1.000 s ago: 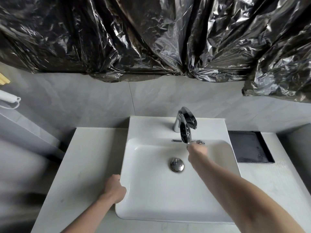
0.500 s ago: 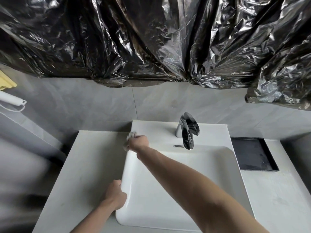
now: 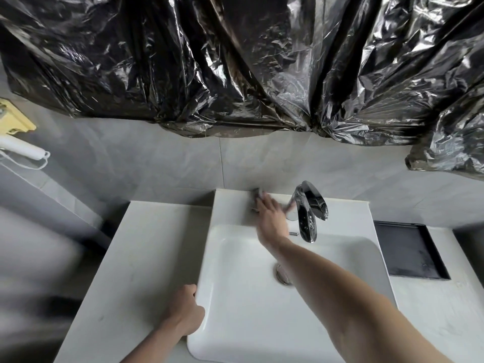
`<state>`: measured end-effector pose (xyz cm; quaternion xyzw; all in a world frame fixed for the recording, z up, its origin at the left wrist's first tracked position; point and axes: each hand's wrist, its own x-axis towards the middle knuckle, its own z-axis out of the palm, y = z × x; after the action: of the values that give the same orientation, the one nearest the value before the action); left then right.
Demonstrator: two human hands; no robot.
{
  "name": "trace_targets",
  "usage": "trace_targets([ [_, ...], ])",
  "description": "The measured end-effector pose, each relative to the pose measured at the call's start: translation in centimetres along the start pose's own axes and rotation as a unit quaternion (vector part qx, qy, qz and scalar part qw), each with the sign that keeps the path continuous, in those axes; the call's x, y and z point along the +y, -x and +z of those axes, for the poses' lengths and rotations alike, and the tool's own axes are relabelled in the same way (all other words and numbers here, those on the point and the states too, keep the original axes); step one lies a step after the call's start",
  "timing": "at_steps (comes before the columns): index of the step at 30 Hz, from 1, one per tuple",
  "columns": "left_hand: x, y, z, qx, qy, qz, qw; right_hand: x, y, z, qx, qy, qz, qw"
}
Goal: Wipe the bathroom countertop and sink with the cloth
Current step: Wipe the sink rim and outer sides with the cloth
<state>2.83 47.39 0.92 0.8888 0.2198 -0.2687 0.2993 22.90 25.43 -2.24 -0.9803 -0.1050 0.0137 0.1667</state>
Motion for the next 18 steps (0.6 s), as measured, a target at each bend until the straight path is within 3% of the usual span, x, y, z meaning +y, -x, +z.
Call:
trace_targets([
  [3, 0.0, -0.1, 0.0, 0.001, -0.004, 0.004, 1.0, 1.4, 0.8, -0.4, -0.008, 0.017, 0.03, 0.999],
  [8, -0.1, -0.2, 0.1, -0.002, 0.004, -0.001, 1.0, -3.3, -0.1, 1.2, 0.026, -0.075, 0.11, 0.991],
  [14, 0.2, 0.2, -0.1, 0.001, 0.018, -0.001, 1.0, -6.7, 3.1, 2.6, -0.019, -0.11, -0.155, 0.982],
  [18, 0.5, 0.4, 0.0, 0.01, 0.017, -0.001, 1.0, -0.7, 6.9, 1.7, -0.022, -0.112, -0.16, 0.98],
])
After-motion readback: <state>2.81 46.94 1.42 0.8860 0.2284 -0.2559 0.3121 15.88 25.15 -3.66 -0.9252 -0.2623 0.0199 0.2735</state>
